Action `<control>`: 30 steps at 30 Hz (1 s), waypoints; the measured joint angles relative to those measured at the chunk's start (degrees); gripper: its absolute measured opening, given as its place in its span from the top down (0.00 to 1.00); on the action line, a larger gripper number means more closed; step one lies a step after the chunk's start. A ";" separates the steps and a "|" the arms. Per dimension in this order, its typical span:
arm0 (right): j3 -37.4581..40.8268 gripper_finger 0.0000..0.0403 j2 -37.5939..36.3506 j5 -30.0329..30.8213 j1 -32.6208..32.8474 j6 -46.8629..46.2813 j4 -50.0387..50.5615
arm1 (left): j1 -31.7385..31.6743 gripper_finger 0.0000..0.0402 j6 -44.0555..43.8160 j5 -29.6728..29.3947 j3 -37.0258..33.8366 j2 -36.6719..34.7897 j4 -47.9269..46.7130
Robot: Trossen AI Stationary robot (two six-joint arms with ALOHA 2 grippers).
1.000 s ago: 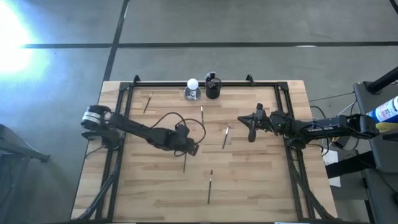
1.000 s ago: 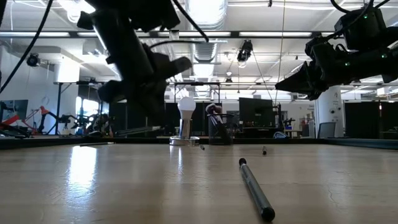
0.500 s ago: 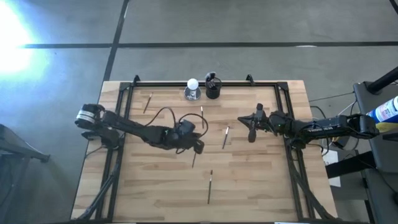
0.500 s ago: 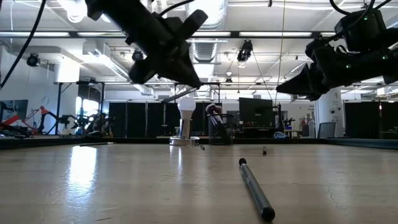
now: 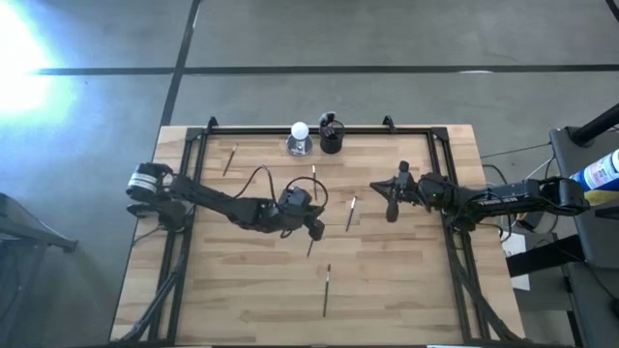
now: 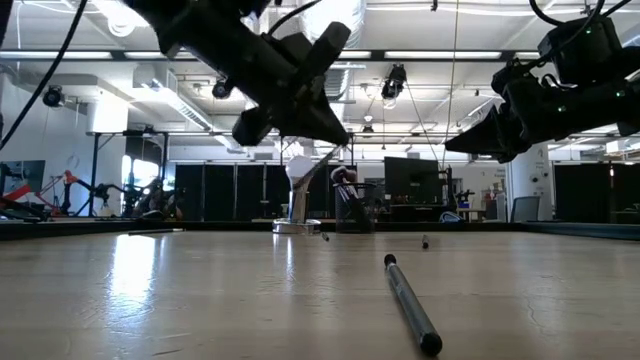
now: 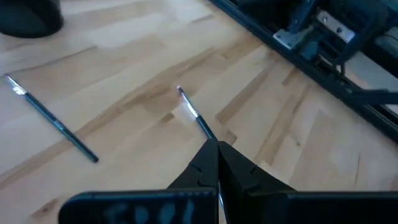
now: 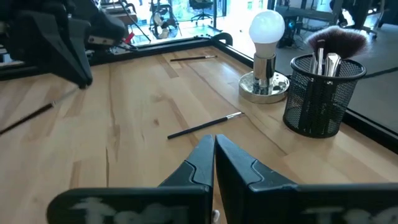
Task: Pick & Place Makeup Supplies
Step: Put the makeup brush into the black makeup holder
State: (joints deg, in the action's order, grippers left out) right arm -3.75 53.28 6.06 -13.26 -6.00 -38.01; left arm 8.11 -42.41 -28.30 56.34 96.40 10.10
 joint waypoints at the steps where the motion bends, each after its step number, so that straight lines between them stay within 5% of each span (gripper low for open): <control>1: 0.00 0.97 0.01 0.01 0.00 0.04 -0.05 | -0.22 1.00 1.09 0.71 -0.61 0.43 2.78; 10: 0.04 0.97 0.18 0.01 -0.01 0.55 -0.02 | -0.92 1.00 13.92 3.39 -12.88 3.93 35.77; 19: 0.11 0.97 0.54 -2.14 0.02 -4.39 0.35 | -1.58 1.00 18.42 6.43 -25.94 5.54 56.87; 26: 0.13 0.97 0.55 -3.41 1.07 -8.06 0.55 | -2.04 1.00 14.23 8.55 -38.09 3.71 59.41; 30: 0.13 0.97 0.69 -3.29 2.17 -9.60 0.45 | -2.16 1.00 6.67 10.90 -42.84 -1.02 51.92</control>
State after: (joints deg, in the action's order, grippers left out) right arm -3.62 53.97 2.76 -11.09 -15.60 -37.56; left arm 5.96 -35.74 -17.40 13.50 95.38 62.02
